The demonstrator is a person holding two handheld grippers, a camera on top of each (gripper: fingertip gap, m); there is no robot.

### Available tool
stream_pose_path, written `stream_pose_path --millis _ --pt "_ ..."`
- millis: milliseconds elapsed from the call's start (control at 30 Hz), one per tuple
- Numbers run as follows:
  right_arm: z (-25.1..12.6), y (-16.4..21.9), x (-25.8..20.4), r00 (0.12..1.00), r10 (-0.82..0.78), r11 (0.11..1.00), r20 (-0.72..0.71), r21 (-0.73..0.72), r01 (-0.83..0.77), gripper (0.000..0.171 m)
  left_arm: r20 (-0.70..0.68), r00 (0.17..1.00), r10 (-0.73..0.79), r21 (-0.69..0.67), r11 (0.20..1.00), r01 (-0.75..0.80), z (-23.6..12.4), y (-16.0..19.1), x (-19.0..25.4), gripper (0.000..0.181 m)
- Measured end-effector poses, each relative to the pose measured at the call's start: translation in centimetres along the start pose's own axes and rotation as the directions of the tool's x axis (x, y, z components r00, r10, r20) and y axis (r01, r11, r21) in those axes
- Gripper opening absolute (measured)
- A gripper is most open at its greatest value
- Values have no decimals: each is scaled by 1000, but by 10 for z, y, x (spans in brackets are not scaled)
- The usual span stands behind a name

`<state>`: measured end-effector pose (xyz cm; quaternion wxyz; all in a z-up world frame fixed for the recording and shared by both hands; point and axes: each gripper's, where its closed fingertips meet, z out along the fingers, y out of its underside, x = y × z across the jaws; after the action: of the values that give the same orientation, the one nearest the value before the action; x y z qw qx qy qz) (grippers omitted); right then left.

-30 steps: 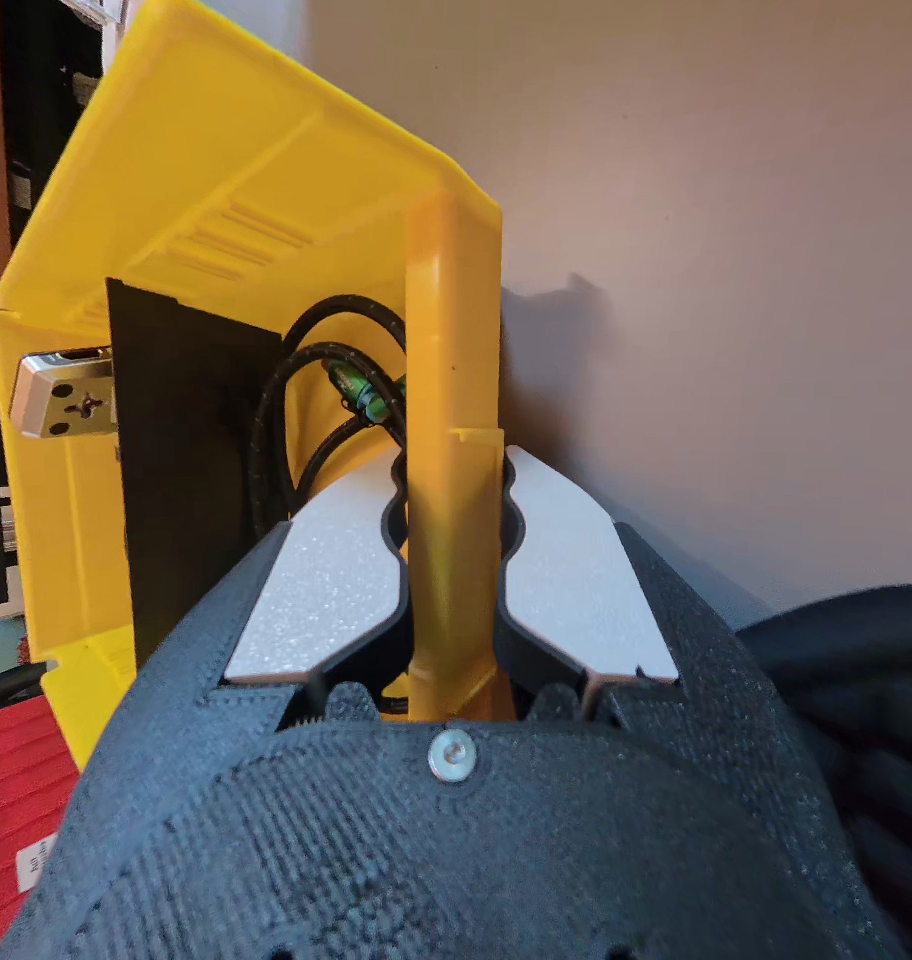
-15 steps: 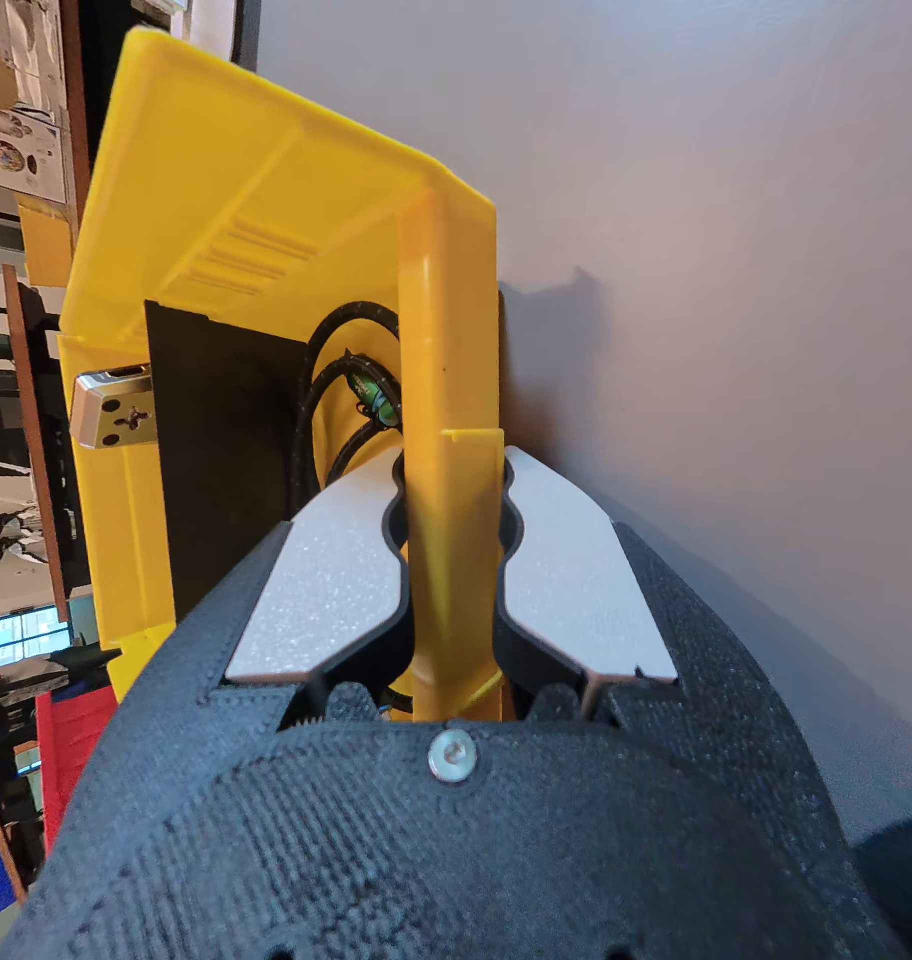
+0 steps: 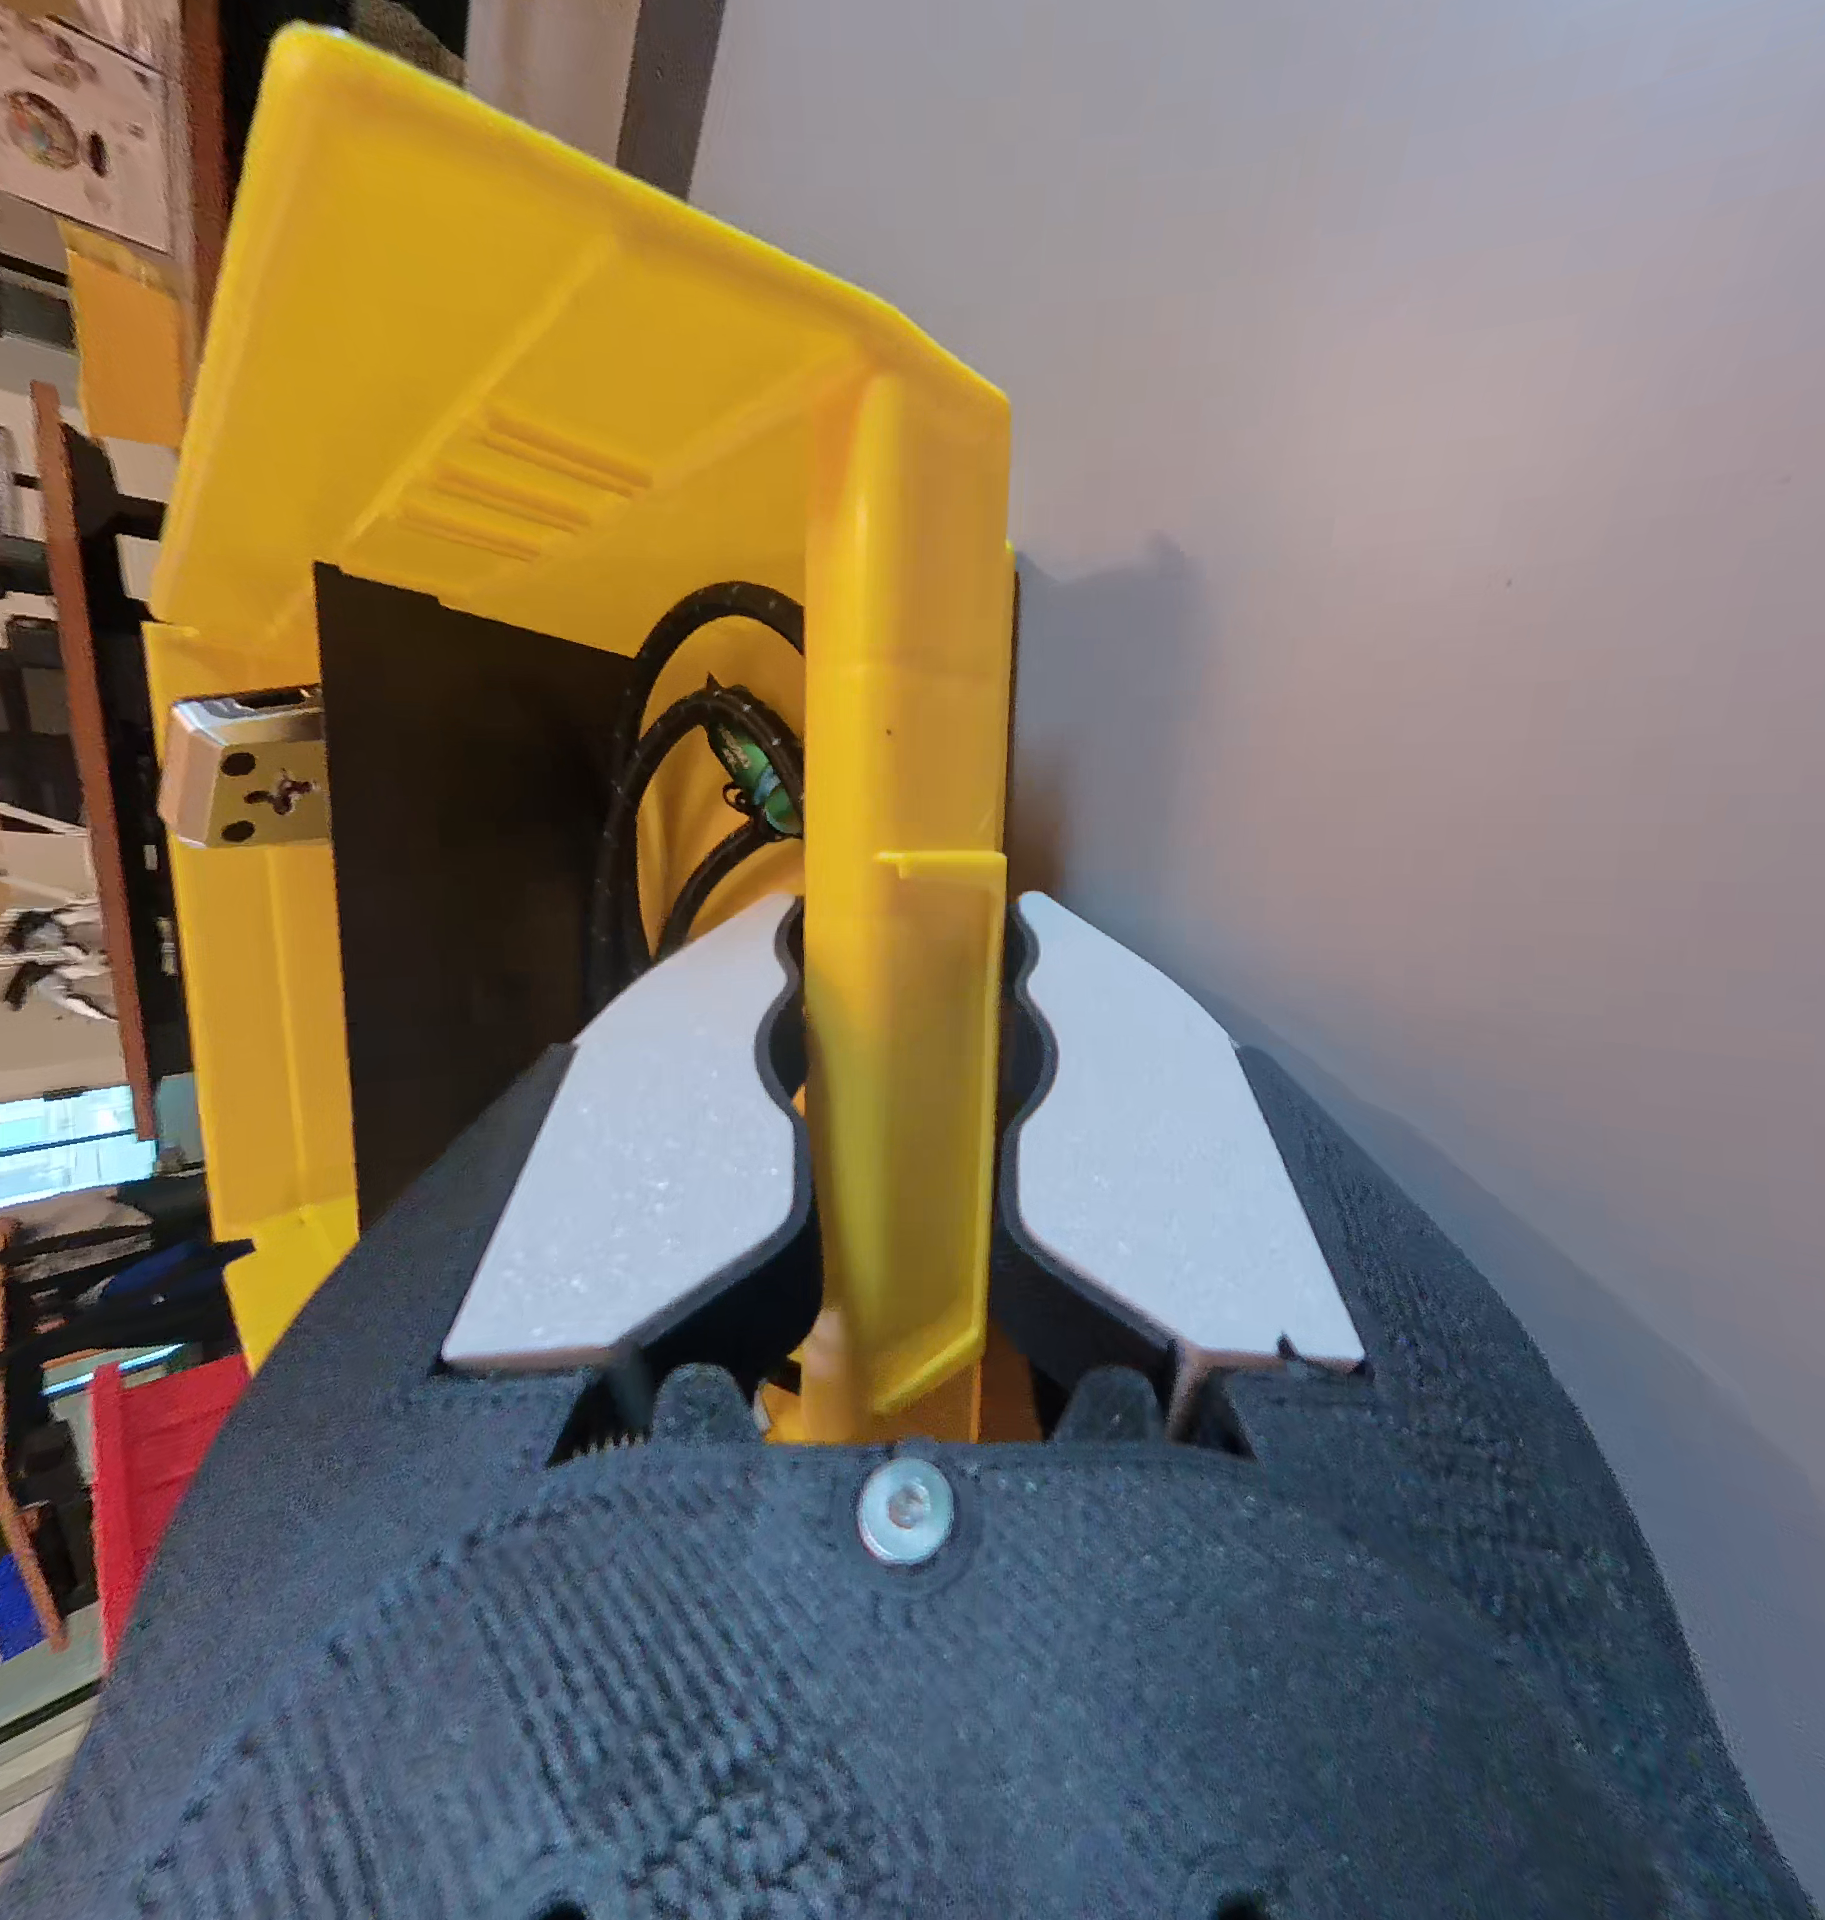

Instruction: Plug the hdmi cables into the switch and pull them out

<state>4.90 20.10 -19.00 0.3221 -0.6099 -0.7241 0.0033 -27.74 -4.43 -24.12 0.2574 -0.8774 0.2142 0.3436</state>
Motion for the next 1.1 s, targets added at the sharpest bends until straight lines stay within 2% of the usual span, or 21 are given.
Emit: stream_pose_path --millis 100,233,333,433,533,600,667,733,967,1100 --pt "-47 -51 16 991 129 942 24 310 -131 44 -95 984 -148 120 980 159 -22 -16 -9 41" --pt "-90 -80 48 950 299 758 86 584 -291 41 -193 906 -376 322 849 420 -71 -38 -62 42" --pt "-103 -81 53 933 334 654 133 680 -331 38 -143 876 -460 348 806 479 -86 -32 -121 41" --pt "-100 -69 56 951 305 693 49 674 -256 37 -125 864 -488 298 812 502 -75 -27 -166 43" --pt "-101 -69 57 964 264 699 24 684 -208 36 -34 947 -320 180 930 320 -41 -20 -196 44" --pt "-99 -71 57 968 249 693 25 694 -196 34 17 996 -87 -22 996 88 -13 -1 -203 45" --pt "-96 -74 60 970 244 691 21 697 -189 33 -20 987 160 -209 965 -161 11 18 -200 45" --pt "-93 -76 62 968 248 685 32 701 -199 32 -78 948 307 -289 903 -317 31 24 -193 45" --pt "-72 -70 69 956 280 677 92 687 -265 31 -164 889 427 -312 833 -457 81 23 -177 48" --pt "-68 -66 72 950 293 669 107 687 -284 30 -146 865 480 -322 804 -501 97 21 -178 38"
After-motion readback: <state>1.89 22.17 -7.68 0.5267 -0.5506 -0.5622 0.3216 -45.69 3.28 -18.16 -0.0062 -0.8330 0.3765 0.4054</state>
